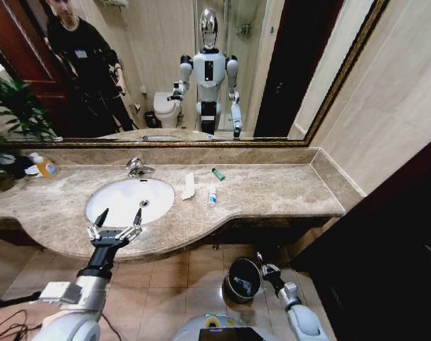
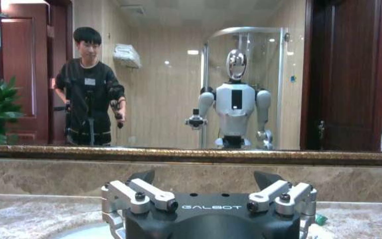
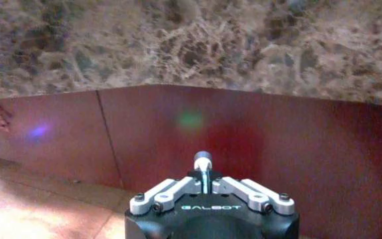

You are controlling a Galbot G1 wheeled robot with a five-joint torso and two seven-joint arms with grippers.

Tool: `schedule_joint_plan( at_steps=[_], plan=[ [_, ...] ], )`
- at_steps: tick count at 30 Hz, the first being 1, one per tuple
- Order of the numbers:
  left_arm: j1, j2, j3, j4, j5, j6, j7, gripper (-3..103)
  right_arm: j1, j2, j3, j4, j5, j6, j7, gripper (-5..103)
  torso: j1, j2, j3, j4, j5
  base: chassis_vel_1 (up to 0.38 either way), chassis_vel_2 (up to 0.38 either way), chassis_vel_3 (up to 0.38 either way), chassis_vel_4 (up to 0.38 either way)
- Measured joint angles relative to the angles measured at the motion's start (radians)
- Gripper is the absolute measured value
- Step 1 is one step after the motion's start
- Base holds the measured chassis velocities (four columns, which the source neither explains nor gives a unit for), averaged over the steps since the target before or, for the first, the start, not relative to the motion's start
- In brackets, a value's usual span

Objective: Pick up the trash from the sink and place it in the trash bin.

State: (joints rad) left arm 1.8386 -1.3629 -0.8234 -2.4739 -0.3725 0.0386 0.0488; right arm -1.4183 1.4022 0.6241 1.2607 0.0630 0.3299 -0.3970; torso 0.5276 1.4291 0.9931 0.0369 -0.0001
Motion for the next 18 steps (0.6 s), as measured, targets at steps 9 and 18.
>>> schedule_joint_plan(
  at_steps=[9, 18],
  plan=[
    [0.000, 0.000, 0.000, 0.000, 0.000, 0.000, 0.000, 100, 0.033, 0.029, -0.001, -0.061, -0.037, 0.007, -0.012, 3, 0.000, 0.000, 0.000, 0.0000, 0.0001, 0.000, 0.000, 0.000, 0.000],
    [0.000, 0.000, 0.000, 0.000, 0.000, 0.000, 0.000, 100, 0.059, 0.058, 0.000, -0.103, -0.125, -0.005, 0.009, 16, 0.000, 0.000, 0.000, 0.0000, 0.0001, 0.000, 0.000, 0.000, 0.000]
  ],
)
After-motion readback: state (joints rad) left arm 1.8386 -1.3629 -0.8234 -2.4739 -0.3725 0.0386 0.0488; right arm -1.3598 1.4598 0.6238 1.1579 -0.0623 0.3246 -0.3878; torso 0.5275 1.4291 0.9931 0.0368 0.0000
